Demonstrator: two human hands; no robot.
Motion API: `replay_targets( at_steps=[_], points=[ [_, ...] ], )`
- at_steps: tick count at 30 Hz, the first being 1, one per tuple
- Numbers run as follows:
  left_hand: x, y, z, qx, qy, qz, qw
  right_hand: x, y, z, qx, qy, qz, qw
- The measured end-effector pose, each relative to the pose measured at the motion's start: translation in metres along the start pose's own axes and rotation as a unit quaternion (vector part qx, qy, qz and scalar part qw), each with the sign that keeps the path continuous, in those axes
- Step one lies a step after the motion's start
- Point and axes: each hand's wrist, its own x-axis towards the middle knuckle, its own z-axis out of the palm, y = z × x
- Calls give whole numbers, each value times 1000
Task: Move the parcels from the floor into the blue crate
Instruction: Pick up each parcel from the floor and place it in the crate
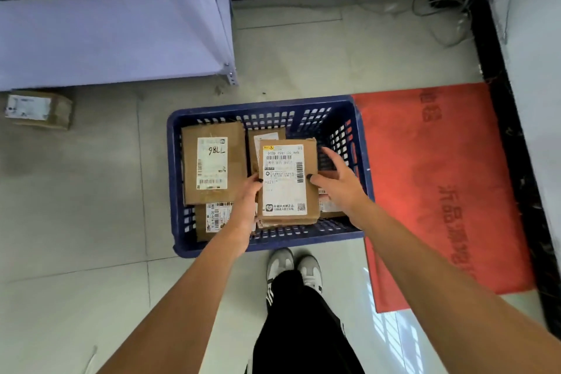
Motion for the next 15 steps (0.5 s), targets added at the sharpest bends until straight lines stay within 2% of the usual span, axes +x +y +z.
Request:
replay_targets(
  at_steps=[5,10,15],
  points=[
    [39,6,27,38,-30,20,999,36,-6,-29,0,10,-9,1000],
    [82,17,54,38,-54,23,998,72,-11,-42,-54,37,-11,998],
    [145,16,81,90,-50,8,995,125,21,-35,-63,38,11,997]
  ],
)
